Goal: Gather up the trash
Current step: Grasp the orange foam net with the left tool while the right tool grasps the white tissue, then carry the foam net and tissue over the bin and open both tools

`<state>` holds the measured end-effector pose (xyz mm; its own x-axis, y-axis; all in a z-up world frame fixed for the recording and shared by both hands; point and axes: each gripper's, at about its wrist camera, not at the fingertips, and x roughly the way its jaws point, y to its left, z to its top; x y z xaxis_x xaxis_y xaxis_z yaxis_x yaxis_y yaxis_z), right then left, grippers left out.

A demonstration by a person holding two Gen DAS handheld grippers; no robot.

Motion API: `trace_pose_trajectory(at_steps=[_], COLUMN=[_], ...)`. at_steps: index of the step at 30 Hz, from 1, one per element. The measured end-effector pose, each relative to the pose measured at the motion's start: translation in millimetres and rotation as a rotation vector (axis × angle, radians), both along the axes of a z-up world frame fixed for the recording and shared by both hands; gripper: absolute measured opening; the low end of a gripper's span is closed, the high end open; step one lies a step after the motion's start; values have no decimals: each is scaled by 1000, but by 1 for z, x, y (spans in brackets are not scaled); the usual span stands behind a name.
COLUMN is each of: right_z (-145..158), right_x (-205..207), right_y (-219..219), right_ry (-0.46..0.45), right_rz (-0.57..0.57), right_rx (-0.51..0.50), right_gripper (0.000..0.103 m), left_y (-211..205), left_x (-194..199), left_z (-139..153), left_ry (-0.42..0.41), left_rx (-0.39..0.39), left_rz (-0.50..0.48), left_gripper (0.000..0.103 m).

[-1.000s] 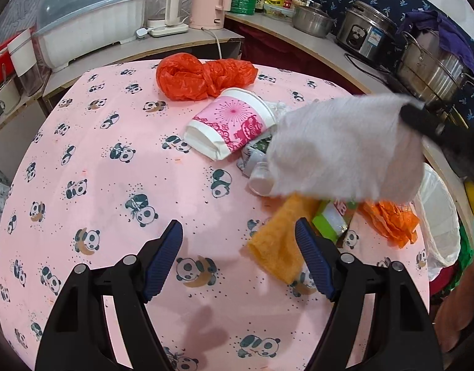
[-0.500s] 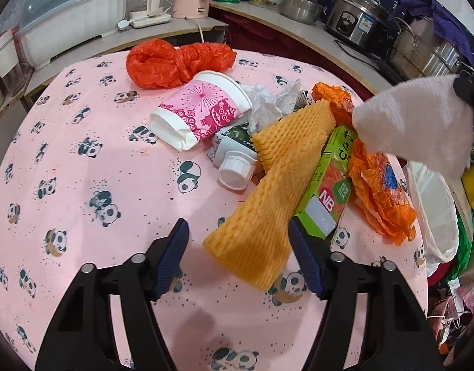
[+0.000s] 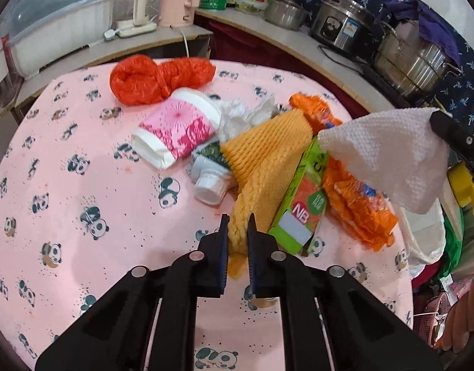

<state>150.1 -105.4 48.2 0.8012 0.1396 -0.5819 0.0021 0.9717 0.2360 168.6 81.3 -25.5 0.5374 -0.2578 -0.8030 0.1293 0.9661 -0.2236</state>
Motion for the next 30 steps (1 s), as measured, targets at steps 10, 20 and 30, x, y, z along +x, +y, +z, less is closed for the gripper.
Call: trace_pose_trajectory(at_steps=[10, 20, 30], right_z=[28, 44, 35], right_x=[-23, -50, -76], right_y=[-21, -60, -123], right_ry=[-55, -99, -93], right_rz=[-32, -98, -215], right_rx=[6, 22, 37], right_gripper=[4, 4, 4], left_y=[-16, -60, -140], left_x=[-10, -22, -31], left_z=[49, 75, 79], left_ry=[-104, -157, -169], left_rx=[-1, -4, 18], left_rz=[-7, -71, -202], left_gripper=[10, 10, 10])
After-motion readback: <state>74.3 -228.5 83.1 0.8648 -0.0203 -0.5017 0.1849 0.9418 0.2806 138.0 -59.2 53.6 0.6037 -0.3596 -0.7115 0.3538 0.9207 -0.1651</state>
